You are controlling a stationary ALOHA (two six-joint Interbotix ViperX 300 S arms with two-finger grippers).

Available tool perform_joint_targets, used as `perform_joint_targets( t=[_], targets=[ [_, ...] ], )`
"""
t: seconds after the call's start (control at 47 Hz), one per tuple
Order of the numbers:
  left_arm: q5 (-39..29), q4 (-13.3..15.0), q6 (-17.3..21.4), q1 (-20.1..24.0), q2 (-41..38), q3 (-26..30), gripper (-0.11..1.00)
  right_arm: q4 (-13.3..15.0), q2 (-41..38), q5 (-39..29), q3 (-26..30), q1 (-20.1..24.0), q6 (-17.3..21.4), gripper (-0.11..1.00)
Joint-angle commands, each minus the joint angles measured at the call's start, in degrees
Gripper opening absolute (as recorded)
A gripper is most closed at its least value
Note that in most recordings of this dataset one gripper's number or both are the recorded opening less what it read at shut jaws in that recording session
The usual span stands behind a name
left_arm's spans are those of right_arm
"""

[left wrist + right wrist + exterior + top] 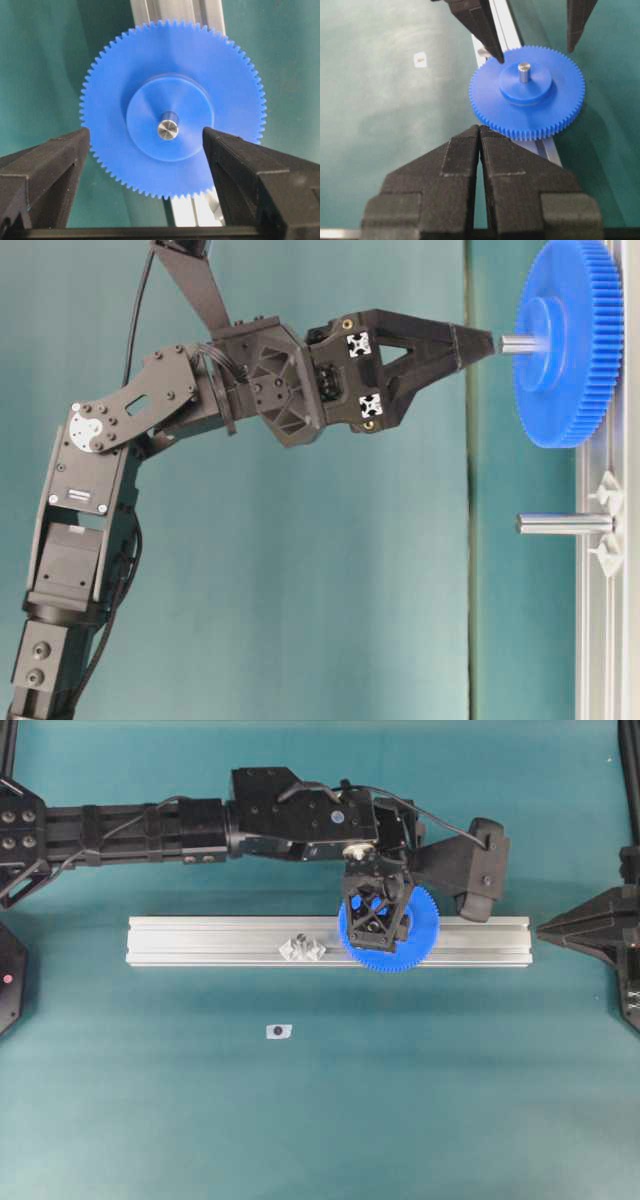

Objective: Find the location of the shaft and insert the large gear.
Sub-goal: 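Lower the gear onto the shaft and open the left gripper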

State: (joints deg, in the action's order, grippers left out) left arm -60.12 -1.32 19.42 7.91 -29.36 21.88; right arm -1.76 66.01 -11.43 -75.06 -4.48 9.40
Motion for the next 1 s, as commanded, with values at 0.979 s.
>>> perform_joint_targets(
  t=[0.979],
  targets=[
    [2.6,-0.2,-4.1,-2.9,13.8,-4.4,0.87,0.0,-0.4,0.3,0.7,-0.1,0.4,0.06]
  ],
)
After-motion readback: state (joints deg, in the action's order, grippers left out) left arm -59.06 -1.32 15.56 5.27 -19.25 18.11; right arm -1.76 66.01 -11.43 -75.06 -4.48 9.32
